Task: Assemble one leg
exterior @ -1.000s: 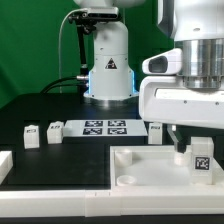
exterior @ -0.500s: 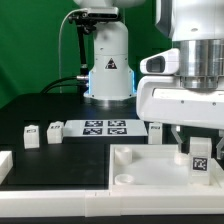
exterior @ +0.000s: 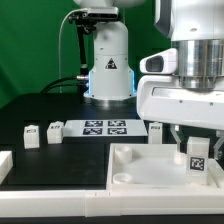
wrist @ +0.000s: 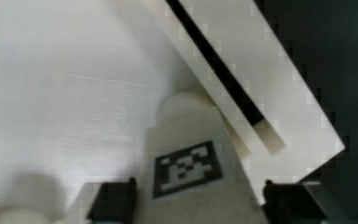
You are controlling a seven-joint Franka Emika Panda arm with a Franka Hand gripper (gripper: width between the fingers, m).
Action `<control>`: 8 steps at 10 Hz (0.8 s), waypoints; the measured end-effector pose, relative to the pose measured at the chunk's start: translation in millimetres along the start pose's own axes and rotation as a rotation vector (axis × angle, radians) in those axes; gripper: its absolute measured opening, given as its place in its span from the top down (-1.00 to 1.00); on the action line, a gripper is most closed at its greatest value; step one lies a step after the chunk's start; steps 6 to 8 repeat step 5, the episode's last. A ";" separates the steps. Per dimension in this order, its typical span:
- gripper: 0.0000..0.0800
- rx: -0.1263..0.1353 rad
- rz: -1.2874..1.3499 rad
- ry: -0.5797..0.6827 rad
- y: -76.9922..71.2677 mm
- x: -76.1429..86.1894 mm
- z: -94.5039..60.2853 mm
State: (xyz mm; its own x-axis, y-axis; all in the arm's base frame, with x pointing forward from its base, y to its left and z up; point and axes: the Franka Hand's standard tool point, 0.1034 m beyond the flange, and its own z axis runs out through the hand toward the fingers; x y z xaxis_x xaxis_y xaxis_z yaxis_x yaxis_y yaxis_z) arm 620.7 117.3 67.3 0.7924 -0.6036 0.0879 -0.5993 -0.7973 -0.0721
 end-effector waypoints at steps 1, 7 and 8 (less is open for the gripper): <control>-0.14 0.000 0.000 0.000 0.1 0.0 0.2; -0.61 -0.001 0.000 0.000 0.3 0.0 0.5; -0.61 -0.001 0.000 0.000 0.3 0.0 0.5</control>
Offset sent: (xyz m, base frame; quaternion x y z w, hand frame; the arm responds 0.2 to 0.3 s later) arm 0.0000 0.0000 0.0000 0.0000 0.0000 0.0000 1.0000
